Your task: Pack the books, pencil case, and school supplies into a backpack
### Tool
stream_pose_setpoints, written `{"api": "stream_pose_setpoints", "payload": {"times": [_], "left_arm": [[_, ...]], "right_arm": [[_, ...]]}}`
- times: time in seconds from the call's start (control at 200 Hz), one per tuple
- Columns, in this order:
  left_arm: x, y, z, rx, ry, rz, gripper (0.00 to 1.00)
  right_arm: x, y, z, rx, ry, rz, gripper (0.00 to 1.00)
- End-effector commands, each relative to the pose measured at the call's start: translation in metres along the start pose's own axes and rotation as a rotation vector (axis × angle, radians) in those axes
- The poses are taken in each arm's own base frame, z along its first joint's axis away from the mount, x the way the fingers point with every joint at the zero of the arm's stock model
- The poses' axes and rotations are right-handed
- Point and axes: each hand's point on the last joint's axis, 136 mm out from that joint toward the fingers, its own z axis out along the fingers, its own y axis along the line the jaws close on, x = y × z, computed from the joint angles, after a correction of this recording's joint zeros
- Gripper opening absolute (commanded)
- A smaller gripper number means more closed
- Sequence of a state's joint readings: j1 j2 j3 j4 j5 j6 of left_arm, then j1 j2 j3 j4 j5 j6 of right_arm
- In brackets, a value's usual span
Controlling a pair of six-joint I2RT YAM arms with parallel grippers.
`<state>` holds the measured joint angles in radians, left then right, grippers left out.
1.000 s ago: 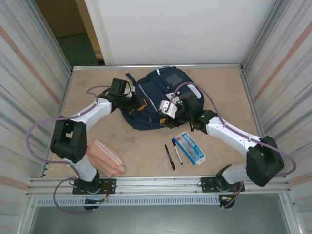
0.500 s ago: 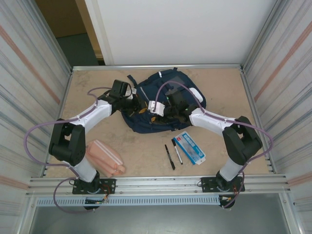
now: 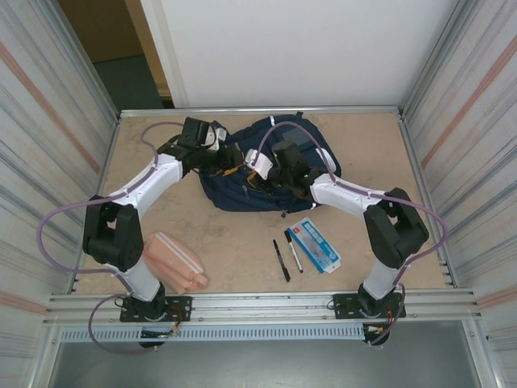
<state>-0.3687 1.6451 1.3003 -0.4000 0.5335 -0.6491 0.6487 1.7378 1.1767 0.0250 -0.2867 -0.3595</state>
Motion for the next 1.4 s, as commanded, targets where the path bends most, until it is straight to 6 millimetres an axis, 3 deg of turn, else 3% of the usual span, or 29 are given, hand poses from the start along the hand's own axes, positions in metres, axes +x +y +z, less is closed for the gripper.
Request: {"api": "stream_pose_setpoints", "payload": {"times": [0.0,0.09,0.195,0.296,0.531,0.682,0.922,1.027,1.168,1.398], "left_arm": [[0.026,-0.006,-0.018,-0.018,-0.039,0.114,0.37],[0.047,0.004,-0.018,-0.055,-0.072,0.153,0.36],[0.054,0.003,-0.015,-0.107,-0.118,0.262,0.39],[0.055,-0.001,-0.006,-0.145,-0.119,0.347,0.41],[0.052,0.018,0.016,-0.263,-0.149,0.317,0.42],[0.048,0.026,0.020,-0.304,-0.166,0.282,0.41],[0.040,0.017,0.012,-0.293,-0.204,0.331,0.21],[0.047,0.011,0.010,-0.269,-0.161,0.386,0.17],[0.056,0.019,0.012,-0.289,-0.117,0.398,0.04],[0.055,0.017,0.001,-0.251,-0.114,0.385,0.00]], "right_arm": [[-0.007,-0.013,-0.004,0.009,0.002,0.265,0.00],[-0.010,-0.006,-0.004,-0.036,-0.004,0.341,0.00],[-0.011,0.004,-0.004,-0.098,0.007,0.400,0.00],[-0.010,0.010,-0.002,-0.139,0.016,0.439,0.00],[-0.013,0.011,-0.001,-0.139,0.018,0.486,0.00],[-0.016,0.009,-0.001,-0.138,0.024,0.498,0.00],[-0.011,0.007,-0.003,-0.144,0.033,0.488,0.00],[0.000,-0.002,-0.005,-0.121,0.053,0.479,0.00],[0.006,-0.008,-0.015,-0.076,0.062,0.415,0.00],[0.016,-0.007,-0.026,-0.042,0.082,0.218,0.00]]}}
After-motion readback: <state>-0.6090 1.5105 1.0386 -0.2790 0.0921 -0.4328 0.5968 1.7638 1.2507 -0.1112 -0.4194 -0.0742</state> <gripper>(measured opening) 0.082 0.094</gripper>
